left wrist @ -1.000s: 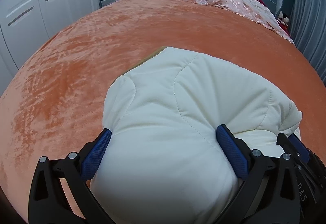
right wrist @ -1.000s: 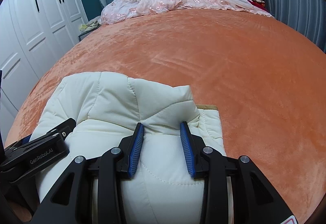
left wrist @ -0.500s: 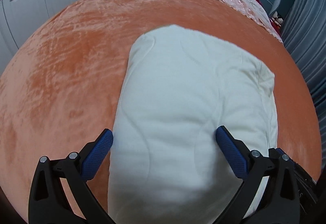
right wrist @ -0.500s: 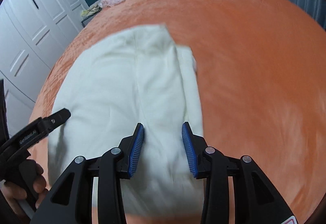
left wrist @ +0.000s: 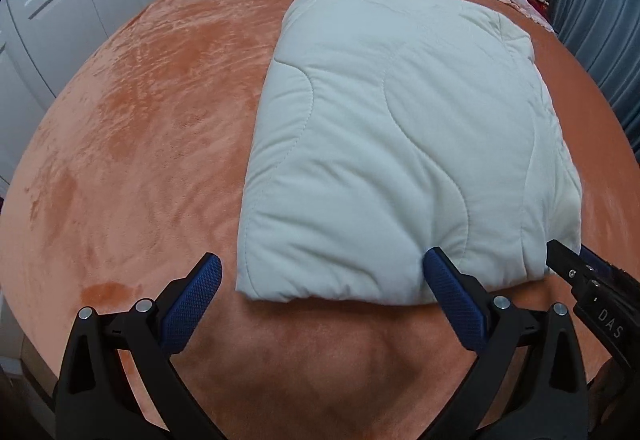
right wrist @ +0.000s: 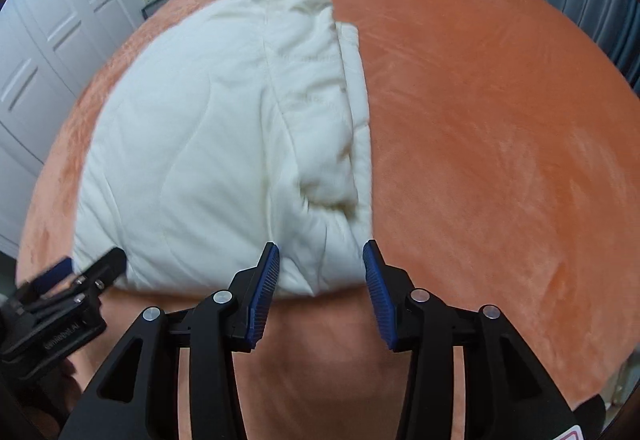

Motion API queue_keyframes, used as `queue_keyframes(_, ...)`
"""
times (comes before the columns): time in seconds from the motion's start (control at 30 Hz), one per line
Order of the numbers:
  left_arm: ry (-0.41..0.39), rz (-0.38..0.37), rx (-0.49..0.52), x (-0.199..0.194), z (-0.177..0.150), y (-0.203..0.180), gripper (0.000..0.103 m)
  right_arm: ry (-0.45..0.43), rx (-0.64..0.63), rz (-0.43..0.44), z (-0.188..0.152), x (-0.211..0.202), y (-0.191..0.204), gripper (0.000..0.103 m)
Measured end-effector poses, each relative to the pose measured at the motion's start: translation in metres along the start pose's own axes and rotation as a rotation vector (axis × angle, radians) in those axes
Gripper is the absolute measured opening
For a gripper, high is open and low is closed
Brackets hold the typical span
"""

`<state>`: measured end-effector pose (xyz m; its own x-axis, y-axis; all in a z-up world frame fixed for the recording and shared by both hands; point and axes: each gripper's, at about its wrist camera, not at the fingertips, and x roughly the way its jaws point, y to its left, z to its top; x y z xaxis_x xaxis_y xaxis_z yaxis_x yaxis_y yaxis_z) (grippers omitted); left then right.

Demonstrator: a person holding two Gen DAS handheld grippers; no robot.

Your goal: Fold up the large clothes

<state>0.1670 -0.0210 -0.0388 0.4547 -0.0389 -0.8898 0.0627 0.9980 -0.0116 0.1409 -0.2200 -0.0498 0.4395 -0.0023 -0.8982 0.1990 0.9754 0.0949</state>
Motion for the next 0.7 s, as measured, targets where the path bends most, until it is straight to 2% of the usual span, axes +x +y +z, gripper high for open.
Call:
queue_keyframes(0.1, 0.029, 0.047, 0.038, 0.005, -0.013, -0.003, 0.098, 0.112, 0.043, -0.013, -0.021, 0.017, -0.015, 0.043)
queue_keyframes(0.13, 0.038, 0.062, 0.044, 0.005, -0.018, -0.003, 0.097, 0.117, 0.075, -0.002, -0.028, 0.016, -0.021, 0.042)
queue_keyframes(0.27, 0.010, 0.060, 0.051, -0.009, -0.030, 0.000, 0.096, 0.060, 0.091, 0.031, -0.044, -0.013, -0.025, 0.041)
queue_keyframes(0.43, -0.045, 0.039, 0.032, -0.038, -0.037, 0.001, 0.096, -0.053, 0.051, 0.022, -0.061, -0.061, -0.019, 0.045)
queue_keyframes(0.53, -0.087, 0.039, 0.017, -0.055, -0.042, 0.000, 0.096, -0.087, 0.065, 0.032, -0.071, -0.080, -0.018, 0.051)
queue_keyframes(0.7, -0.134, 0.049, 0.005, -0.072, -0.057, -0.004, 0.096, -0.122, 0.058, 0.014, -0.085, -0.094, -0.020, 0.055)
